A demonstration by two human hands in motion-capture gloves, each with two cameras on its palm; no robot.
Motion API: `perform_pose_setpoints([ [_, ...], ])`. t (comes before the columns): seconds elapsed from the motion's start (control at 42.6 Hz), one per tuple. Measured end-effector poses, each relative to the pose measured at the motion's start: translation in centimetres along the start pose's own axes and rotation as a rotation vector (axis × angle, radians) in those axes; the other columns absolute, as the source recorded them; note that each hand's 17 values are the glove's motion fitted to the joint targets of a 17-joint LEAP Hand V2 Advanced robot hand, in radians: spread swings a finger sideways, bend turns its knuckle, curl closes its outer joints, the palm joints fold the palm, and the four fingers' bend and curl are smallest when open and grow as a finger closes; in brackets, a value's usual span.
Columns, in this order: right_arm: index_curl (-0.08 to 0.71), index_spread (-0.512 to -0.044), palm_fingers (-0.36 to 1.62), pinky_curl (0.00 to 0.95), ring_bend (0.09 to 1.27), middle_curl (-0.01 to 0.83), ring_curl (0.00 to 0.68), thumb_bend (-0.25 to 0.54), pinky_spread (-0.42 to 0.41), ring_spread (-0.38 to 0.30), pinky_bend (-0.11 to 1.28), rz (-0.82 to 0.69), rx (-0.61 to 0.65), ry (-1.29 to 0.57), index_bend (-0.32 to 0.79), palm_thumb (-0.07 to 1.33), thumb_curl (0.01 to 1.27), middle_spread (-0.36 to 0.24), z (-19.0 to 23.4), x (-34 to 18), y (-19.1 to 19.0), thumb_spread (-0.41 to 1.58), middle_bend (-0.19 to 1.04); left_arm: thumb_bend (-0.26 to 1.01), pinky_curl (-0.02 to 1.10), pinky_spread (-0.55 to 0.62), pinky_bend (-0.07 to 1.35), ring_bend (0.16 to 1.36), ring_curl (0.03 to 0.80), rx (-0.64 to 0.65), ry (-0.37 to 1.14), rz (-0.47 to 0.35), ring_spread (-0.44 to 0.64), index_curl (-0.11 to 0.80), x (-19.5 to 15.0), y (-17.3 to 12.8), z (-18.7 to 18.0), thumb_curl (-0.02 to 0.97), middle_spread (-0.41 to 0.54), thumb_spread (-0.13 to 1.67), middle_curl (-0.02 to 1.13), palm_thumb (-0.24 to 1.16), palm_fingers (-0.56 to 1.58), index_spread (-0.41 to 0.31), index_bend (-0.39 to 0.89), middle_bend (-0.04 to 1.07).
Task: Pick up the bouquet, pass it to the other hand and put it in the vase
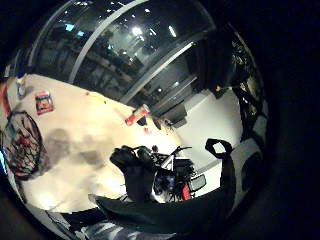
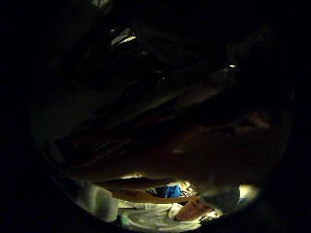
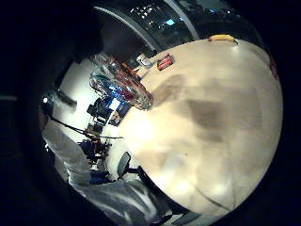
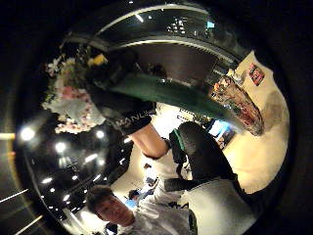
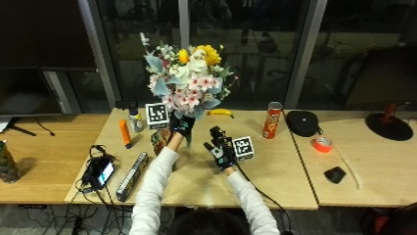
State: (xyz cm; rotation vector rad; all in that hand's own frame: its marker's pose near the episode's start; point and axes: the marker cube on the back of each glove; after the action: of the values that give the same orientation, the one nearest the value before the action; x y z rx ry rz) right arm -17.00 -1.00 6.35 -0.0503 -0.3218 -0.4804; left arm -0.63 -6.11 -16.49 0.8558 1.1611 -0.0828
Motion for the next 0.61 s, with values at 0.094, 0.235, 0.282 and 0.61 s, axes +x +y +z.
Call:
perform_pose_setpoints([
  [0.094,0.4,-0.32,0.27,0.428,0.61,0.426,0.39,-0.054,0.022,-0.129,0.63,0.087,-0.001,-0.027,0.07,0.63,0.47,-0.093,-1.4,-0.5,0.1,0.99,0.39,-0.03,0.51,-0.39,0.66,0.86,0.477,0.025,0.01,0.019,-0.37,0.488,1.9,-1.2,-1.9,0.639,-0.337,0.48,0.57,0.87,1.4,-0.312,0.35,0.72],
  [0.235,0.347,-0.379,0.08,0.396,0.49,0.392,0.335,-0.037,0.11,-0.107,0.6,0.167,-0.022,-0.049,0.11,0.6,0.45,-0.172,-4.4,-0.4,-0.4,1.01,0.33,-0.03,0.51,-0.39,0.67,0.86,0.481,0.092,-0.056,0.013,-0.37,0.511,2.7,-3.7,-5.4,0.662,-0.34,0.45,0.57,0.87,1.39,-0.312,0.35,0.73],
  [0.282,0.33,-0.39,0.08,0.384,0.48,0.383,0.324,-0.035,0.126,-0.1,0.59,0.163,-0.016,-0.039,0.11,0.6,0.44,-0.172,-5.1,-0.5,-0.5,1.02,0.31,-0.03,0.51,-0.4,0.67,0.87,0.481,0.113,-0.05,0.052,-0.37,0.518,2.8,-4.8,-6.2,0.669,-0.341,0.45,0.57,0.87,1.39,-0.314,0.36,0.73],
  [0.61,0.274,-0.421,0.13,0.344,0.45,0.356,0.297,-0.024,0.174,-0.082,0.55,0.137,-0.016,0.015,0.14,0.6,0.42,-0.163,-6.2,-0.5,0.3,1.04,0.26,-0.03,0.51,-0.4,0.68,0.87,0.485,0.197,-0.154,0.118,-0.37,0.552,2.0,-7.0,-9.1,0.705,-0.341,0.44,0.56,0.86,1.38,-0.318,0.35,0.75],
])
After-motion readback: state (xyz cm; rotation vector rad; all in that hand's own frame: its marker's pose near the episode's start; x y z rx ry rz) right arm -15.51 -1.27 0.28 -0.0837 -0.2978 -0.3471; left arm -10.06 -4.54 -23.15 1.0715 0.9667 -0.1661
